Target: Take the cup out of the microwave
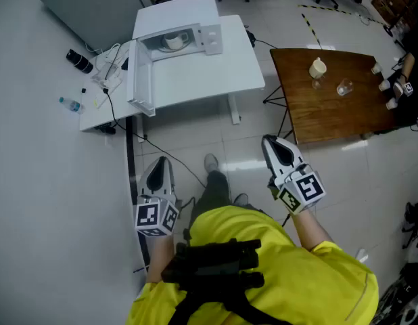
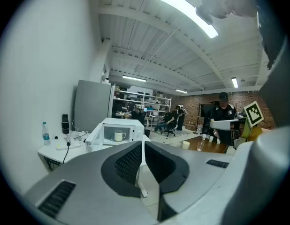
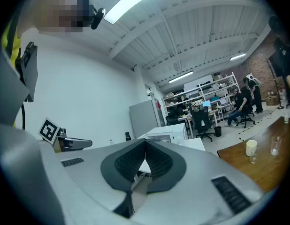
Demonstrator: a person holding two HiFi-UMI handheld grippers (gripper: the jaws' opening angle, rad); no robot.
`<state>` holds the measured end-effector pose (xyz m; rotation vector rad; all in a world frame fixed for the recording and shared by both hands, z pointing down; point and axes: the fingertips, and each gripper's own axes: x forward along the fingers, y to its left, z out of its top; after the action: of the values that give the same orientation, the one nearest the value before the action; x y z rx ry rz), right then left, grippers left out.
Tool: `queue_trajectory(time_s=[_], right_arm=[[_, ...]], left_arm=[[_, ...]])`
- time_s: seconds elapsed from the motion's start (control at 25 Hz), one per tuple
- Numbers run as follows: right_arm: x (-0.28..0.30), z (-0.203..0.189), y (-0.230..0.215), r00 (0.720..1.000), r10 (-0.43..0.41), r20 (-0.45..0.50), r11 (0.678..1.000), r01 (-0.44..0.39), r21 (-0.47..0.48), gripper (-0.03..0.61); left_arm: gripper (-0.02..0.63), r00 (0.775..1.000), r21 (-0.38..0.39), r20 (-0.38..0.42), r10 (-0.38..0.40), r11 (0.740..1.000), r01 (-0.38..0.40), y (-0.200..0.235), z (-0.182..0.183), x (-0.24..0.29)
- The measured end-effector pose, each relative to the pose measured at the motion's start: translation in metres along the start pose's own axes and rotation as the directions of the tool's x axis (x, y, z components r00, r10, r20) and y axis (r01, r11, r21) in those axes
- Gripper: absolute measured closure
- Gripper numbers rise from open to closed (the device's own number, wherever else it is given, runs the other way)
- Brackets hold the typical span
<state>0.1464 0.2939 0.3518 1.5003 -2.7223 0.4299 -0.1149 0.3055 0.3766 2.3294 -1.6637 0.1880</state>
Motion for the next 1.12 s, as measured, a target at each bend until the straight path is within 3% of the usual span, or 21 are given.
queue_trajectory(time_s=[0.2, 0.24, 0.32, 0.56, 0.76, 0.84, 0.88, 0.96, 1.12], right_arm=[[0.073, 0.002, -0.022, 1.0, 0.01, -0.022, 1.0, -0.011, -0.019, 0.557], [0.092, 0.001, -0.024, 0.999, 0.017, -0.034, 1.0, -0.018, -0.024, 0.515], [0.134, 0.0, -0.028, 0.998, 0.03, -0.059, 0.999, -0.032, -0.032, 0.493], [0.295, -0.001, -0.042, 0.992, 0.04, -0.123, 0.997, -0.047, -0.061, 0.306], [0.446, -0.048, -0.067, 0.983, 0.008, -0.181, 0.997, -0.022, -0.078, 0.161], [0.503, -0.074, -0.083, 0.976, -0.027, -0.215, 0.996, 0.007, -0.092, 0.15], [0.528, -0.086, -0.092, 0.973, -0.047, -0.227, 0.994, 0.023, -0.105, 0.108], [0.577, -0.103, -0.105, 0.973, -0.076, -0.218, 0.99, 0.048, -0.133, 0.106], [0.67, -0.147, -0.131, 0.962, -0.092, -0.256, 0.986, 0.053, -0.155, 0.057]], left_arm=[[0.603, 1.0, 0.004, 0.011, -0.014, 1.0, 0.014, 0.034, 0.015, 0.072], [0.603, 1.0, 0.001, 0.009, -0.019, 1.0, 0.019, 0.042, 0.018, 0.088], [0.603, 0.999, -0.004, 0.007, -0.035, 0.999, 0.035, 0.061, 0.026, 0.121], [0.603, 0.999, -0.007, 0.021, -0.046, 0.999, 0.046, 0.139, 0.071, 0.208], [0.603, 0.999, -0.016, 0.003, -0.043, 0.999, 0.043, 0.201, 0.082, 0.259], [0.603, 0.999, -0.036, -0.019, -0.043, 0.998, 0.042, 0.214, 0.076, 0.278], [0.603, 0.999, -0.048, -0.03, -0.04, 0.998, 0.038, 0.219, 0.07, 0.286], [0.603, 0.998, -0.063, -0.052, -0.033, 0.998, 0.03, 0.226, 0.058, 0.301], [0.603, 0.994, -0.066, -0.101, -0.044, 0.997, 0.038, 0.236, 0.033, 0.336]])
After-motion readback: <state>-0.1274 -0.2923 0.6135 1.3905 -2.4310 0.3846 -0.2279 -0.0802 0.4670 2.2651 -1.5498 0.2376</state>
